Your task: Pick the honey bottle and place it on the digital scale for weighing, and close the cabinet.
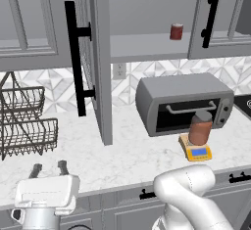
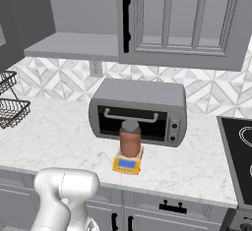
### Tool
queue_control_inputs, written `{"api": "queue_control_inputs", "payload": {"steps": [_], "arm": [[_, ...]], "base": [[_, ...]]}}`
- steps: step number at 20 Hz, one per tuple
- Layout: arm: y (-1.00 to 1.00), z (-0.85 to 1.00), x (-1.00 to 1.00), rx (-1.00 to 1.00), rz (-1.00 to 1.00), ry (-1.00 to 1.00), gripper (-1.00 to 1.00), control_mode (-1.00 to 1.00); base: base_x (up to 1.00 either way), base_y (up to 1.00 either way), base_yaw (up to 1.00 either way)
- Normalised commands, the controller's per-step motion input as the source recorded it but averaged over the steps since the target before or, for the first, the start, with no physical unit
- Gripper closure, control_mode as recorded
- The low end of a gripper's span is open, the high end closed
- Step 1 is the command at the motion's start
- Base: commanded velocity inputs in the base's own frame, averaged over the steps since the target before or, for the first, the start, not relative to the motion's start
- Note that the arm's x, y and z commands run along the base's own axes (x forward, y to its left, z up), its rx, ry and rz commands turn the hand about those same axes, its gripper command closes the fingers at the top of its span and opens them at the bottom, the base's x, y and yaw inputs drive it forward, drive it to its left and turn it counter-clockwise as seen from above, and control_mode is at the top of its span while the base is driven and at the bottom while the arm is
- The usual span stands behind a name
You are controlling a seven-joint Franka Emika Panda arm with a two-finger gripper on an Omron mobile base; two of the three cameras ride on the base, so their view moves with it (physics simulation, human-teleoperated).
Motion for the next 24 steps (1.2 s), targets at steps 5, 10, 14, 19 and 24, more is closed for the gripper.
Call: {"api": "queue_control_inputs", "payload": {"steps": [5, 10, 14, 19, 24], "arm": [[-0.02, 0.03, 0.28, 0.31, 0.0, -0.37, -1.0, -1.0], [0.0, 0.69, 0.29, 0.1, 0.0, -0.15, -1.0, -1.0], [-0.17, 0.82, 0.17, 0.12, 0.0, -0.07, -1.0, -1.0], [-0.65, 0.84, 0.02, 0.23, 0.0, 0.0, -1.0, -1.0], [-1.0, 0.55, 0.38, 0.38, 0.0, 0.0, -1.0, -1.0]], "base": [[0.0, 0.0, 0.0], [0.0, 0.0, 0.0], [0.0, 0.0, 0.0], [0.0, 0.0, 0.0], [0.0, 0.0, 0.0]]}}
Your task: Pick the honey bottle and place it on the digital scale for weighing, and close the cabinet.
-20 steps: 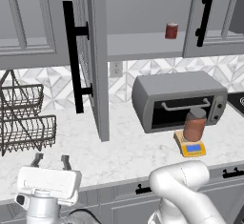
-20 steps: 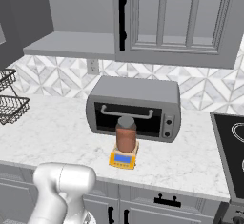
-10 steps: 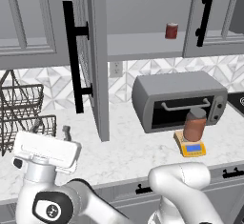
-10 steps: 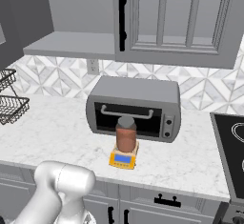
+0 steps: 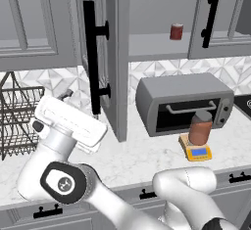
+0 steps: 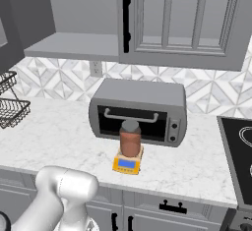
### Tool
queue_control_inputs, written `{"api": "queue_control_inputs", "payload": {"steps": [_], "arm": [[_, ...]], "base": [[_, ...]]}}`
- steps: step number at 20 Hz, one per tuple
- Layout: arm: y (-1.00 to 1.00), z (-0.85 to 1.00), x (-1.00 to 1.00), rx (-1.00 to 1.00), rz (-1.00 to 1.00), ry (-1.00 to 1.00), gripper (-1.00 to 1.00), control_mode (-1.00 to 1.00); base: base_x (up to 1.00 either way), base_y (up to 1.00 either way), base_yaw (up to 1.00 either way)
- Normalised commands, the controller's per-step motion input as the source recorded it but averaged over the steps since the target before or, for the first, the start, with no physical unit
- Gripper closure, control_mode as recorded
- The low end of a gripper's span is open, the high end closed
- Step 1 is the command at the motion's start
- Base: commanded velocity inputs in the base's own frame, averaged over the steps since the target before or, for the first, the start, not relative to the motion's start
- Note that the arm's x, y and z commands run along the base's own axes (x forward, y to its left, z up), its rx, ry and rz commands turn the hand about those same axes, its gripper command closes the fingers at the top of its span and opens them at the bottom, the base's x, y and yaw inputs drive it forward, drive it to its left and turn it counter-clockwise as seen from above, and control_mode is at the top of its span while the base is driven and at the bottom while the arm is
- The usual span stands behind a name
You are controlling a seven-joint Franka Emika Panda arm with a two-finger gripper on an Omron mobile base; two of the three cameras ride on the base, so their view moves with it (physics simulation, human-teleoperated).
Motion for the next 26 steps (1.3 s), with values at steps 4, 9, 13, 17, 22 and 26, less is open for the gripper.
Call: {"api": "queue_control_inputs", "payload": {"steps": [4, 9, 13, 17, 22, 26], "arm": [[-1.0, 0.59, 0.36, 0.43, 0.0, 0.0, -1.0, -1.0], [-1.0, 0.6, 0.25, 0.48, 0.0, 0.0, -1.0, -1.0], [-1.0, 0.5, 0.48, 0.49, 0.0, 0.0, -1.0, -1.0], [-1.0, 0.09, 0.94, 0.45, 0.08, 0.05, -1.0, -1.0], [-1.0, -0.01, 1.0, 0.39, 0.2, 0.02, -1.0, -1.0], [-1.0, -0.25, 0.95, 0.31, 0.3, 0.0, -1.0, -1.0]], "base": [[0.0, 0.0, 0.0], [0.0, 0.0, 0.0], [0.0, 0.0, 0.0], [0.0, 0.0, 0.0], [0.0, 0.0, 0.0], [0.0, 0.0, 0.0]]}}
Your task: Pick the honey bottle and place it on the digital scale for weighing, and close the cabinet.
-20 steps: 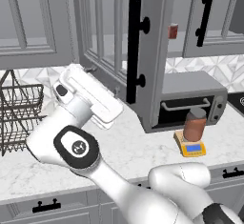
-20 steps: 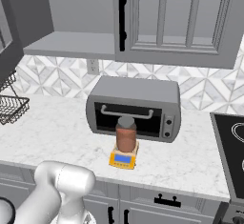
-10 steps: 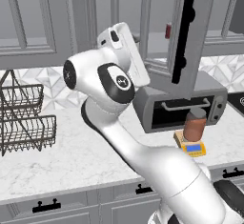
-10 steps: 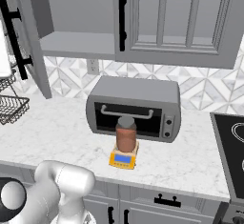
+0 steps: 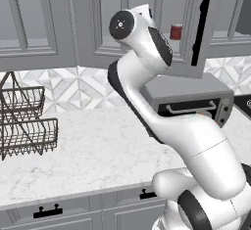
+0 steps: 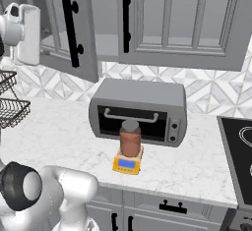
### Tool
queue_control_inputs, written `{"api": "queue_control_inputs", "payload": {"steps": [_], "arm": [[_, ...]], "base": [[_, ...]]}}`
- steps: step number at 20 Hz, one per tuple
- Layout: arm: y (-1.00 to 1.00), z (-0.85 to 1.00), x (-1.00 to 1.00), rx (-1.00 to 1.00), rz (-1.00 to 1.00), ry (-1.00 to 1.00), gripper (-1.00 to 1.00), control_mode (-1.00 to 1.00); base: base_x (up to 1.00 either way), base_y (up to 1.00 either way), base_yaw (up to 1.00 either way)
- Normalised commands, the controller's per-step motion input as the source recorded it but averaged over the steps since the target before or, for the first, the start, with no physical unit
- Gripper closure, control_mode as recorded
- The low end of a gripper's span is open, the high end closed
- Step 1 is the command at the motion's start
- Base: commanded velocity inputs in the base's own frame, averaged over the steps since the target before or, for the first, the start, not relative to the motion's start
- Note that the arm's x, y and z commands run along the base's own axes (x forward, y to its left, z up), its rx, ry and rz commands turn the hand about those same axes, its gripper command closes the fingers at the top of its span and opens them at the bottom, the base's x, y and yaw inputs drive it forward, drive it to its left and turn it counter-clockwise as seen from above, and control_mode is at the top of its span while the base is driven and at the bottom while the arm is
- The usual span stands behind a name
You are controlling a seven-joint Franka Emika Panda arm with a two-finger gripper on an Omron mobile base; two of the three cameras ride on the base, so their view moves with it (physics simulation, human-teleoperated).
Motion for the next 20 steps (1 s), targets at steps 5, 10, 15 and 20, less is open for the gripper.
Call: {"api": "queue_control_inputs", "payload": {"steps": [5, 10, 15, 20], "arm": [[-0.97, -0.01, 0.76, 0.29, 0.28, -0.02, -1.0, -1.0], [-0.74, -0.2, 0.86, 0.22, 0.28, -0.13, -1.0, -1.0], [-0.47, -0.6, 0.98, 0.15, 0.3, -0.37, -1.0, -1.0], [-0.13, -0.49, 1.0, 0.15, 0.19, -0.13, -1.0, -1.0]], "base": [[0.0, 0.0, 0.0], [0.0, 0.0, 0.0], [0.0, 0.0, 0.0], [0.0, 0.0, 0.0]]}}
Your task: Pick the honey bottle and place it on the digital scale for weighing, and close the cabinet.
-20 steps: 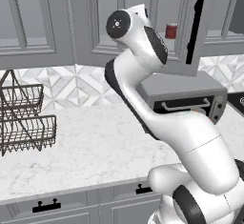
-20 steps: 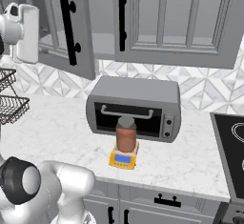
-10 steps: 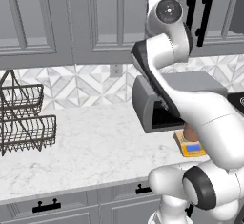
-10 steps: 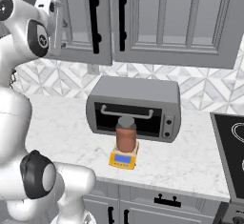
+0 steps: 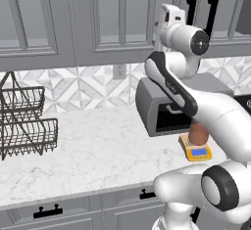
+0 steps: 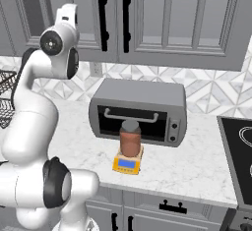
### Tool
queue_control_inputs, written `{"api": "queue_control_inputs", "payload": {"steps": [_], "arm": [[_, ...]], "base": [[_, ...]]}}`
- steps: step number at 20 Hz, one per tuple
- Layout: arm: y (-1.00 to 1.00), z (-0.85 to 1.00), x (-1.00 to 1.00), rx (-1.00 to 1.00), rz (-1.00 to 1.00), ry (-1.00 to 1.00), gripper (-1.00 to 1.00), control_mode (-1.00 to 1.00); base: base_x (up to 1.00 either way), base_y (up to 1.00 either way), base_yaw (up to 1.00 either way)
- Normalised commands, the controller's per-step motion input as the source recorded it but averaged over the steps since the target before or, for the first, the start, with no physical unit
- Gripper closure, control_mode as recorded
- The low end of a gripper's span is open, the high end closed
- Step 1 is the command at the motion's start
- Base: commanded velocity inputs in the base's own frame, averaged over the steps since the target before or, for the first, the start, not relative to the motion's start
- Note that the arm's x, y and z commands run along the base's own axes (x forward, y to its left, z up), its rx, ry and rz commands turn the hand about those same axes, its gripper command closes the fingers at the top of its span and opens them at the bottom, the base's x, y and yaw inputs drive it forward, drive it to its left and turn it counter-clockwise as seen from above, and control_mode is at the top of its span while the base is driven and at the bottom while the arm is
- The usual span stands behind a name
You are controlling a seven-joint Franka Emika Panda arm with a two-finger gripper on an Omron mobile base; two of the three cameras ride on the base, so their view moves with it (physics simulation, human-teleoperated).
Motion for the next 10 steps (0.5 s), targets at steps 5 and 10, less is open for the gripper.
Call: {"api": "queue_control_inputs", "payload": {"steps": [5, 10], "arm": [[0.0, -0.31, 1.0, 0.12, 0.11, 0.0, -1.0, -1.0], [0.0, -0.64, 0.69, 0.03, 0.04, -0.21, -1.0, -1.0]], "base": [[0.0, 0.0, 0.0], [0.0, 0.0, 0.0]]}}
